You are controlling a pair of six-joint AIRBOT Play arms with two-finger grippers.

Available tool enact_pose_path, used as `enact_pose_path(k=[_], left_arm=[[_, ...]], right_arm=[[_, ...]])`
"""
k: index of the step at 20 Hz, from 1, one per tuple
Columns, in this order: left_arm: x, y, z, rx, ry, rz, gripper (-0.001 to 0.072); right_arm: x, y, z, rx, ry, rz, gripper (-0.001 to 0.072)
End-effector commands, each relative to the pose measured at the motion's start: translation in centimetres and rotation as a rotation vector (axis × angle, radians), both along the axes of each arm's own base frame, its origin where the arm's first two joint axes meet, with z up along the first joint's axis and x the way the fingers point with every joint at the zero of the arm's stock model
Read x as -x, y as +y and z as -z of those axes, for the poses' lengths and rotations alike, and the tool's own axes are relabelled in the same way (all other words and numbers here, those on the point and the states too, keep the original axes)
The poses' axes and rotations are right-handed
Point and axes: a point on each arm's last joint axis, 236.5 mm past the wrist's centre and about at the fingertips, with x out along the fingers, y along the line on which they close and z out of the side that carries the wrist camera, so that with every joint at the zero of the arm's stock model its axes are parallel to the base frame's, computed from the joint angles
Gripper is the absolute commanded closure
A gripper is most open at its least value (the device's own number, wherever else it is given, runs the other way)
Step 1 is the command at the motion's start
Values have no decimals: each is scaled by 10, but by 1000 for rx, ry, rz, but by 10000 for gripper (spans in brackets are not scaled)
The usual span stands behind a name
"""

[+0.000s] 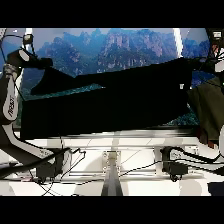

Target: Fold the clothes and pants, and hang the long-sleeved shirts on hangers.

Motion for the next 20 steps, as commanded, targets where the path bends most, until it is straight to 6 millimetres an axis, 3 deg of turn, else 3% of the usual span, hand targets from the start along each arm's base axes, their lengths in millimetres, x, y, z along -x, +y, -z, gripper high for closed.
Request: enact_pose_path(k=[1,4,8,10,12,14,16,20], left_arm=[[-16,5,-54,-31,-112,4,703],[-35,8,-108,-52,-228,3,704],[-51,19,-207,-94,-427,-11,703],[-43,31,-246,-144,-488,-24,704],[-22,56,-263,-253,-465,-66,705],[2,81,-262,-304,-383,-135,706],[27,99,-241,-290,-261,-174,706],[92,128,-140,-220,64,-239,706]], right_arm=[[0,1,0,-5,0,0,692],[-3,-1,-3,1,-19,6,692],[-20,-10,-25,12,-135,45,692],[-24,-11,-30,-11,-169,74,692],[-24,-12,-29,-27,-167,86,691],[-24,-10,-21,-37,-149,85,691],[-25,-10,-11,-50,-130,88,691],[-30,-12,30,-82,-68,110,692]])
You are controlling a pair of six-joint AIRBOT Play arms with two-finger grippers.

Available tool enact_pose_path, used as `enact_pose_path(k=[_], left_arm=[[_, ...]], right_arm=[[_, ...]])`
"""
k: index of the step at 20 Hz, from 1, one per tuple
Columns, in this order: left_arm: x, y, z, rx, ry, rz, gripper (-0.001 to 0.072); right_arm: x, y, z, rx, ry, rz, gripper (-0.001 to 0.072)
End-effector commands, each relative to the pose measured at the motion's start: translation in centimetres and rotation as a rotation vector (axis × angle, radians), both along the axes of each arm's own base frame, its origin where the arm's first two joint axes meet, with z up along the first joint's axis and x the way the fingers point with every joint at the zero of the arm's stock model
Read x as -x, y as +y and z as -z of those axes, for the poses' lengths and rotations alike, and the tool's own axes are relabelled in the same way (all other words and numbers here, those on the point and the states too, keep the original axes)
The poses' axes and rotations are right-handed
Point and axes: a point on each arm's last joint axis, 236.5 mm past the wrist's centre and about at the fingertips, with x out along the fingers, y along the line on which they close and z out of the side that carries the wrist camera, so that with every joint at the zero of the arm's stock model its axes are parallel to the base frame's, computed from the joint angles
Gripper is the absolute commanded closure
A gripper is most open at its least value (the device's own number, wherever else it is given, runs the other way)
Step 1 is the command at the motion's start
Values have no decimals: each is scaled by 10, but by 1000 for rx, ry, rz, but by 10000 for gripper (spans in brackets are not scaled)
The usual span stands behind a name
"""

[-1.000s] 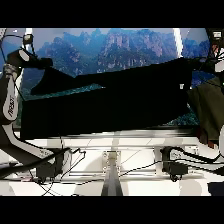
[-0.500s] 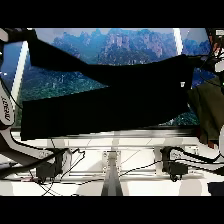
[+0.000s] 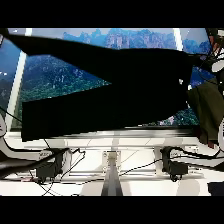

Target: Fold the clothes and pants, and hang the long-sleeved shirts on hangers.

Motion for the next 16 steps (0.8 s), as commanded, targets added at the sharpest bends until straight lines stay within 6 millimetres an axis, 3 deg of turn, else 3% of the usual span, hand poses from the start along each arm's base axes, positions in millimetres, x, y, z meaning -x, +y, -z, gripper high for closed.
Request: enact_pose_path(k=[1,4,8,11,13,16], left_arm=[[66,21,81,75,254,-98,706],[119,14,159,148,385,-153,705],[171,-7,231,206,501,-173,703],[180,-8,249,208,524,-177,702],[176,-2,247,184,502,-177,702],[164,26,234,172,390,-300,702]], right_arm=[[-6,-3,35,-27,44,19,692],[-14,-7,62,-52,53,45,691],[-21,-14,62,-36,18,63,691],[-23,-16,59,-30,4,68,691],[-23,-16,58,-30,2,68,691],[-28,-21,51,-12,-38,82,692]])
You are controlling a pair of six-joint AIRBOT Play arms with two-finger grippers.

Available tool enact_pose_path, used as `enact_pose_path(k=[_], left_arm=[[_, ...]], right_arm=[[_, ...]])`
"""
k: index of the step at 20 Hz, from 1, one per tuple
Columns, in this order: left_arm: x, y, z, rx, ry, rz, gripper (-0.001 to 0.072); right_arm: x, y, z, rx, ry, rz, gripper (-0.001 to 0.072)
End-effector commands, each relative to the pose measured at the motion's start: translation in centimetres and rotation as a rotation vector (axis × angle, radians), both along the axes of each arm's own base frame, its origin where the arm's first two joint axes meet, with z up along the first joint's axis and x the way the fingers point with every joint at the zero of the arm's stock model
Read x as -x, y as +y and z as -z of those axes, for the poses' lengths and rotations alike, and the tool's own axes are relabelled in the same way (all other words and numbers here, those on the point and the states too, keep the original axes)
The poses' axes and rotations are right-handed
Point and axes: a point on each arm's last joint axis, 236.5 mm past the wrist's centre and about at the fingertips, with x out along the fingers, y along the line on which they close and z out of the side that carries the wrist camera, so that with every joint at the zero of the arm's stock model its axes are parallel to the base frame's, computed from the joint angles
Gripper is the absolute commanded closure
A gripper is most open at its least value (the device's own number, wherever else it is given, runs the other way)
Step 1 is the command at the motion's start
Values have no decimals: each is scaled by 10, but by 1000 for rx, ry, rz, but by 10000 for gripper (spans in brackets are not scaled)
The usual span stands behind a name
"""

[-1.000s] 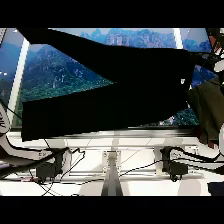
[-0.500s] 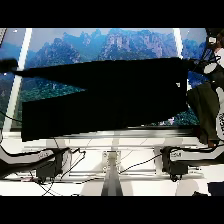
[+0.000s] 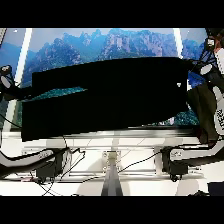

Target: Fold the clothes and pants, and hang the long-sleeved shirts on hangers.

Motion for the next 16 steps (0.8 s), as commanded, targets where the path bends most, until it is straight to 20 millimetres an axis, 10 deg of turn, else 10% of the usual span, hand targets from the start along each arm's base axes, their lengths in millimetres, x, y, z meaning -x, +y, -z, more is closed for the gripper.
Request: enact_pose_path(k=[1,12,13,15,16], left_arm=[[-7,26,-8,-39,-90,-117,701],[5,44,-9,-32,-96,-198,700],[7,43,-8,-28,-85,-200,699],[8,42,-7,-24,-81,-203,612],[8,38,-6,-14,-76,-202,240]], right_arm=[[-6,-6,-8,20,-45,16,691],[-11,-2,-13,33,-65,10,690],[-11,-2,-13,32,-65,10,629],[-10,-1,-13,30,-62,9,165],[-7,2,-12,20,-44,0,114]])
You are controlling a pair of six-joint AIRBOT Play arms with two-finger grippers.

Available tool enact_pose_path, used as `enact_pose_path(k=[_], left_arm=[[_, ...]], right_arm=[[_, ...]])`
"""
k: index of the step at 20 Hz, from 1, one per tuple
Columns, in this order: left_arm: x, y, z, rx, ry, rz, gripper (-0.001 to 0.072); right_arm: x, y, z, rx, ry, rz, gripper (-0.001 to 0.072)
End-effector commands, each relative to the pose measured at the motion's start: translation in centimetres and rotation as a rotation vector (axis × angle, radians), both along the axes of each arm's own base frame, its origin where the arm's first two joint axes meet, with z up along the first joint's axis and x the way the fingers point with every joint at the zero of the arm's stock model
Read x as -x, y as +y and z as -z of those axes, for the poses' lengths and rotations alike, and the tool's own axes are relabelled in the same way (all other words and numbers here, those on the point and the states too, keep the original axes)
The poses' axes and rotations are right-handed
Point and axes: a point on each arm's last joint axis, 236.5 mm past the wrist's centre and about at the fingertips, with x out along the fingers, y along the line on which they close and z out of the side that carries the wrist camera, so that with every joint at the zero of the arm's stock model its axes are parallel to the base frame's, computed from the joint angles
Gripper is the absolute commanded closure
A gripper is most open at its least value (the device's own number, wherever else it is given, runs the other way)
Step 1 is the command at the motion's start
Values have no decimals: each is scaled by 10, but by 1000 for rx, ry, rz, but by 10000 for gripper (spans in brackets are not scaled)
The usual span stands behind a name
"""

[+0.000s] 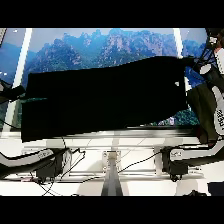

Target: Fold the clothes and pants, and hang the long-sleeved shirts on hangers.

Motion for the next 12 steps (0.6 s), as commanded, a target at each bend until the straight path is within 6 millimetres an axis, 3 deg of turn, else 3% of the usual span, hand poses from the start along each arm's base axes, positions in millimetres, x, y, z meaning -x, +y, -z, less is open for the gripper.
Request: enact_pose_path(k=[1,3,5,6,7,8,10,11,12], left_arm=[[3,-9,2,28,18,-3,18],[1,-16,-6,17,20,35,10],[-9,-24,-30,-17,-25,81,14],[-16,-28,-47,-36,-63,97,17],[-22,-33,-65,-57,-103,115,70],[-27,-40,-82,-74,-140,135,200],[-34,-60,-112,-102,-209,187,589],[-37,-71,-124,-119,-230,228,695],[-41,-83,-135,-141,-243,288,697]], right_arm=[[7,9,1,-21,41,-23,115],[19,17,-10,-24,74,-54,115],[32,21,-34,14,86,-87,120],[41,24,-49,25,94,-101,167],[52,27,-62,28,107,-114,277],[67,30,-73,24,127,-123,390],[104,31,-89,7,202,-131,686],[124,30,-93,-12,242,-124,692],[143,28,-96,-45,282,-98,692]])
